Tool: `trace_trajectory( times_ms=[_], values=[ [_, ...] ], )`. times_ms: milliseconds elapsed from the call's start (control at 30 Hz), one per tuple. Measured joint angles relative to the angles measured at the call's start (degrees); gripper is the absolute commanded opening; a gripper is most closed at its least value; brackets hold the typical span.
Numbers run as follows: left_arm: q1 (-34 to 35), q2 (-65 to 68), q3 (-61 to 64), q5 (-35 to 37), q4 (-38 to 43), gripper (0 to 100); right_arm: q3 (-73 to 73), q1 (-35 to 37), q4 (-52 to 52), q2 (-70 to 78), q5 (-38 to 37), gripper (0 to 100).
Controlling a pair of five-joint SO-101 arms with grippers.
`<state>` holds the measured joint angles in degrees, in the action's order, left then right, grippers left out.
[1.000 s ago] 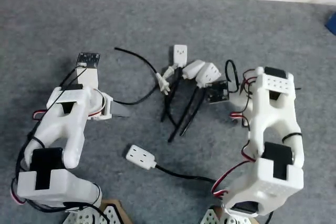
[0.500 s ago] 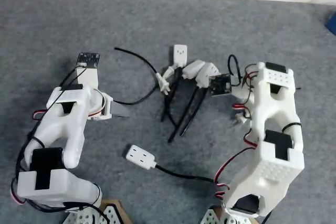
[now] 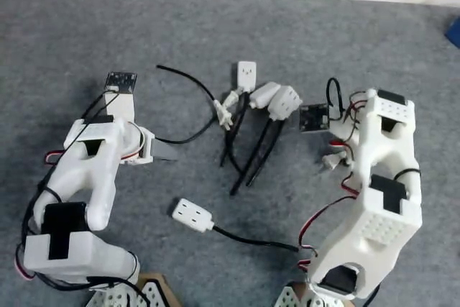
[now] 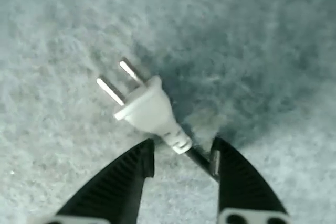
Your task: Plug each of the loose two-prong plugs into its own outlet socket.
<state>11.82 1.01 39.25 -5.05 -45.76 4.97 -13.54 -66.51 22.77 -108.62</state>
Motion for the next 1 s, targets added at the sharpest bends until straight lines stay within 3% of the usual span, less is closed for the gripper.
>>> trace_trajectory(
  times_ms=[133, 333, 600, 800, 1000],
  values=[
    [0.0, 0.0, 0.0, 0.0, 0.0, 44, 0.88, -0.35, 0.53, -0.18, -2.73, 16.7],
    [0.0, 0.0, 0.0, -0.79, 0.0, 44, 3.78, 2.81, 0.79, -0.88, -1.05, 0.5],
    [0.0, 0.0, 0.0, -0.79, 0.0, 44, 5.01, 9.67, 0.88, -0.79, 12.75, 4.4],
    [0.0, 0.0, 0.0, -0.79, 0.0, 44, 5.27, 12.22, 0.88, -0.88, 17.32, 4.4],
    [0.0, 0.0, 0.0, -0.79, 0.0, 44, 5.27, 16.18, 0.88, -0.79, 35.43, 3.6]
  ],
)
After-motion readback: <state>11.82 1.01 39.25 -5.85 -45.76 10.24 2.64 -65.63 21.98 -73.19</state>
